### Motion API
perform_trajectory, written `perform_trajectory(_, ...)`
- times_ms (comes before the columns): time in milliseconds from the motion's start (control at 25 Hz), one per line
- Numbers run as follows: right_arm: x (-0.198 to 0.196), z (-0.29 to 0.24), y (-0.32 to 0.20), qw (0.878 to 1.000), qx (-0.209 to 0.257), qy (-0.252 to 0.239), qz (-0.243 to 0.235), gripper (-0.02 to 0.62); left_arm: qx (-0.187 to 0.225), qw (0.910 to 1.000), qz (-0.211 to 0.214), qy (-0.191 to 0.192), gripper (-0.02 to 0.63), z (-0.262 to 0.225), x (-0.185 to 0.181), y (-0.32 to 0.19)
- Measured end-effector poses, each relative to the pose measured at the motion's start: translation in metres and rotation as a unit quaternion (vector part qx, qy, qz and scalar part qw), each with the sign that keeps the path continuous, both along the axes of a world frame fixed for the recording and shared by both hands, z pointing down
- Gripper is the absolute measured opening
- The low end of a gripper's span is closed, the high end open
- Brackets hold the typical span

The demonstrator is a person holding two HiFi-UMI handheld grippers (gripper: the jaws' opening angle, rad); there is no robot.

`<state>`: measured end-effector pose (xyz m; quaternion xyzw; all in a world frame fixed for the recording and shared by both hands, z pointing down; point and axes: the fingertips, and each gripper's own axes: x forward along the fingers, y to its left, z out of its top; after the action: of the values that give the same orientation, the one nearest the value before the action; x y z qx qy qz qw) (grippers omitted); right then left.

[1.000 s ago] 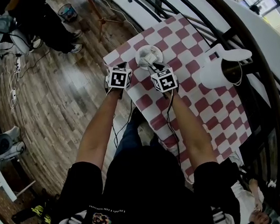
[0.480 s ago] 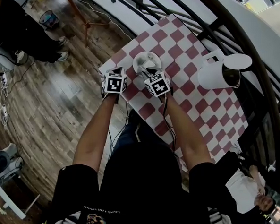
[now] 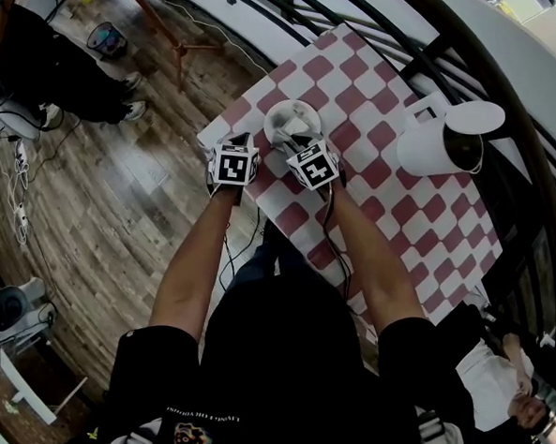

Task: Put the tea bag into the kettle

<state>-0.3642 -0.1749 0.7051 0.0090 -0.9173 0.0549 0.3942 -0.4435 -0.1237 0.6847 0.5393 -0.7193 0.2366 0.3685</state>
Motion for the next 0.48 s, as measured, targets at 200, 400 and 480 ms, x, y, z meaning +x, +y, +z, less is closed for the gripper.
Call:
perform_trajectory(200, -0.0021, -0.0004, 0.0042, 1.000, 0.008, 0.000, -0.006, 0.079, -0.001, 1.0000, -0.002, -0.002, 0.003, 0.0003, 0.0014, 0.0061)
perform_trajectory(400, -0.0020, -0.0024, 0.0031, 1.000, 0.019, 0.003, -0.001, 0.017, 0.003, 1.0000, -0.004, -0.005, 0.003, -0.0034, -0.0038, 0.0103)
perform_trajectory(480, -0.0028, -0.0064, 0.0012, 1.000, 0.022, -0.004, 0.003, 0.017, 0.006, 0.9999, -0.001, -0.008, 0.003, -0.0075, -0.0063, 0.0105)
